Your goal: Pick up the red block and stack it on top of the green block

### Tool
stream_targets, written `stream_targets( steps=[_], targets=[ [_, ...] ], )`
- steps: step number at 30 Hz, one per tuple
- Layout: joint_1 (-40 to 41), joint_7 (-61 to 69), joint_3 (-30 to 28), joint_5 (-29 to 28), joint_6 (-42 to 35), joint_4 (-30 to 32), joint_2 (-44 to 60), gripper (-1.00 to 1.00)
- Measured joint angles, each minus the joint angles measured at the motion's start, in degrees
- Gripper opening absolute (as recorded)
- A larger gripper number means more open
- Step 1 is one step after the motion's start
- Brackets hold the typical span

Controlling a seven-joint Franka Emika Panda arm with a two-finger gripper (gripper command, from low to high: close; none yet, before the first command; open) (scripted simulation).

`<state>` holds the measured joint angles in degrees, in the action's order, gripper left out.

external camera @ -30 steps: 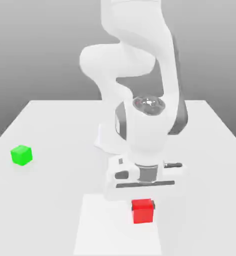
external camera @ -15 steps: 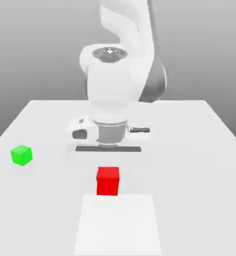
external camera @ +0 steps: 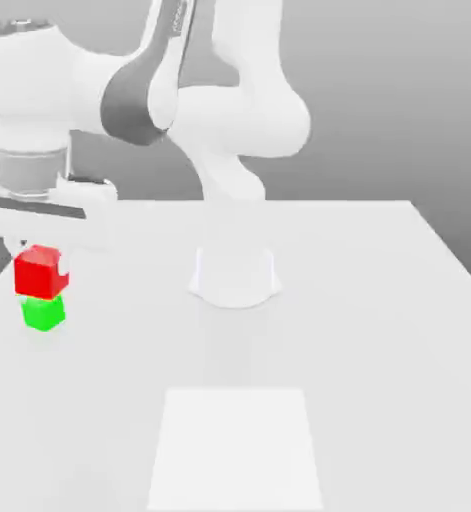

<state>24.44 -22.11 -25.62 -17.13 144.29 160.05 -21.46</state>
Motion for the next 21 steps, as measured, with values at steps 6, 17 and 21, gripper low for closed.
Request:
stream_targets(
  steps=[6, 17, 21],
  targets=[
    [6.9, 7.9, -8.4, -2.5, 2.2, 1.3, 2.2, -1.0],
    [8.3, 30.3, -13.8, 18.8, 18.7, 2.6, 21.9, -1.0],
    [11.8, 36.4, -7.9, 27.4, 21.5, 2.3, 25.8, 1.0]
  ],
)
